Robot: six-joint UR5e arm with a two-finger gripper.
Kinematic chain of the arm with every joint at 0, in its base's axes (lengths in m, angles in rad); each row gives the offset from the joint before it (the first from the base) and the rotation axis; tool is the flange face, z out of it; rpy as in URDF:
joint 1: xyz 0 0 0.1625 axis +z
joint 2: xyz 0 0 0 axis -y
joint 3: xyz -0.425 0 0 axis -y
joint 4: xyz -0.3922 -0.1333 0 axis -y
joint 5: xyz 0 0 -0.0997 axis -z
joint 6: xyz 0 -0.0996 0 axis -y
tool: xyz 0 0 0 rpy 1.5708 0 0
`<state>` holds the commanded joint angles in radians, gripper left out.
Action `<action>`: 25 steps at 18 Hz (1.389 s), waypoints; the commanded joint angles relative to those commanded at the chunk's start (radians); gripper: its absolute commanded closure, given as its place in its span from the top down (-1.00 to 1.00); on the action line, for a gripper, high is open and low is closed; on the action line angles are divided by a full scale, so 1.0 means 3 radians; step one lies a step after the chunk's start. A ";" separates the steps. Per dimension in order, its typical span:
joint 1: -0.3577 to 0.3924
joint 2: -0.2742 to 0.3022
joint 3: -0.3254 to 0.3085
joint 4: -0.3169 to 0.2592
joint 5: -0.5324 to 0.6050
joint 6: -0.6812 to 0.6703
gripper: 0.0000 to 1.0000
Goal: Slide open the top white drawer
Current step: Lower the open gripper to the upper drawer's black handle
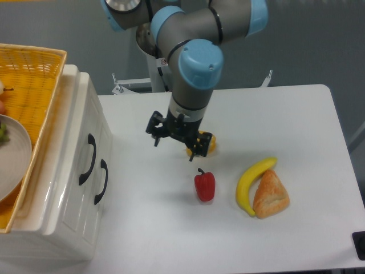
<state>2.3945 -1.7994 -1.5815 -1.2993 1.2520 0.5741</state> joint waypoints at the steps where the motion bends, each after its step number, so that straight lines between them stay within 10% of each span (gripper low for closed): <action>1: 0.0000 0.0005 0.0005 -0.0005 -0.0036 -0.0021 1.00; 25: -0.0291 -0.0153 0.0189 0.0005 -0.0282 -0.1213 1.00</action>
<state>2.3071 -1.8454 -1.5247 -1.2977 1.1674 0.2103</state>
